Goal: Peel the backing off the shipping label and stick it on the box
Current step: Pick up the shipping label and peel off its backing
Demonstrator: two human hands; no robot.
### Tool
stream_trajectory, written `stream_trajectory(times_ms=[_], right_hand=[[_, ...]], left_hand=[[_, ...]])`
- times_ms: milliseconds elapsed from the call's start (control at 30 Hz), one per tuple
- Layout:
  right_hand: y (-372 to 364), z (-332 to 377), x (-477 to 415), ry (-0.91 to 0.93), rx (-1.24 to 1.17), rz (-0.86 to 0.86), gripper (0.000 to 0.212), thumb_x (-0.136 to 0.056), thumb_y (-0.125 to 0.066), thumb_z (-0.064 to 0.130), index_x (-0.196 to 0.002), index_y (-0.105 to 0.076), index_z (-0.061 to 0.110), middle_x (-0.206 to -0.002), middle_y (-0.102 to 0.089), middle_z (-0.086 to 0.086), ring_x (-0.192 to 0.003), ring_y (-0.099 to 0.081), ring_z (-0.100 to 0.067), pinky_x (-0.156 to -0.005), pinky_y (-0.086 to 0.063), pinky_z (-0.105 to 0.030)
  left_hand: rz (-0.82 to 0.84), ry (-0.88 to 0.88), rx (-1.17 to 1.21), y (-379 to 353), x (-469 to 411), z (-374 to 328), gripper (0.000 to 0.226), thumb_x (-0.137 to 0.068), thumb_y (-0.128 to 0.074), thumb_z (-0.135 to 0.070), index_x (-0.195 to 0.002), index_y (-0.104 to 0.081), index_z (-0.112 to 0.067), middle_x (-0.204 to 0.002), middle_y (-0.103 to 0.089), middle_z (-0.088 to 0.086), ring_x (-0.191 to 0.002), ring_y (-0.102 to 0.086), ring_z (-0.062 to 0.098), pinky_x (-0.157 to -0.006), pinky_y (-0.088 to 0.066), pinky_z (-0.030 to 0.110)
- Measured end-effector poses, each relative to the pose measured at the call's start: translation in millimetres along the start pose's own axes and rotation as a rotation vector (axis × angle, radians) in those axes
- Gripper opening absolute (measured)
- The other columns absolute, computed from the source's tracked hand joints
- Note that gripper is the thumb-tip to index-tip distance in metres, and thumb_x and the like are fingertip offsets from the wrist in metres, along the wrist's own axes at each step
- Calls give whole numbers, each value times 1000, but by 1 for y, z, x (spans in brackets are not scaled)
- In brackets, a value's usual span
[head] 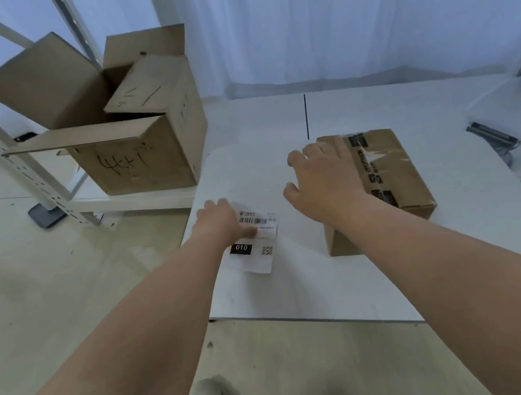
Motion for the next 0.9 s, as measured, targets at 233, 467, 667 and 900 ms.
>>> stream_trajectory(times_ms=[233,467,667,900], right_hand=[[-1,-16,-8,-33,-33,19,41,-90,-41,29,-127,-48,14,-131,-52,-12,-129,-40,-30,-118,-12,-48],[7,-32,-3,-44,-80,-24,47,-87,-46,27,-132,-44,16,-141,-41,-12,-133,-34,-33,-118,-15,-47],[6,-53,4,-145,-125,27,51,-87,-47,38,-133,-42,17,-143,-38,-13,-135,-31,-33,-116,-17,-50],[2,-51,3,-143,-110,45,53,-89,-44,38,-138,-36,18,-149,-30,-14,-139,-24,-34,-117,-15,-52]], left_hand=[[96,29,187,-7,-1,-21,57,-78,-74,-17,-121,-43,2,-115,-59,16,-106,-59,31,-78,-45,33],[149,85,265,-11,2,-12,53,-68,-81,-23,-111,-59,-3,-121,-53,17,-109,-55,35,-94,-49,41],[47,11,413,-10,3,-11,21,-81,-67,-8,-91,-48,-9,-78,-47,4,-85,-48,27,-60,-38,28],[-41,-107,541,-6,-5,-18,9,-86,-65,-15,-81,-62,-9,-72,-55,-2,-76,-51,18,-58,-37,25]])
Point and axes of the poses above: each hand's wrist, its own x-axis away from the middle knuckle, its own y-axis out of the back of the hand, z = x × y, the point moved 2 cm from there along -x, towards the middle knuckle
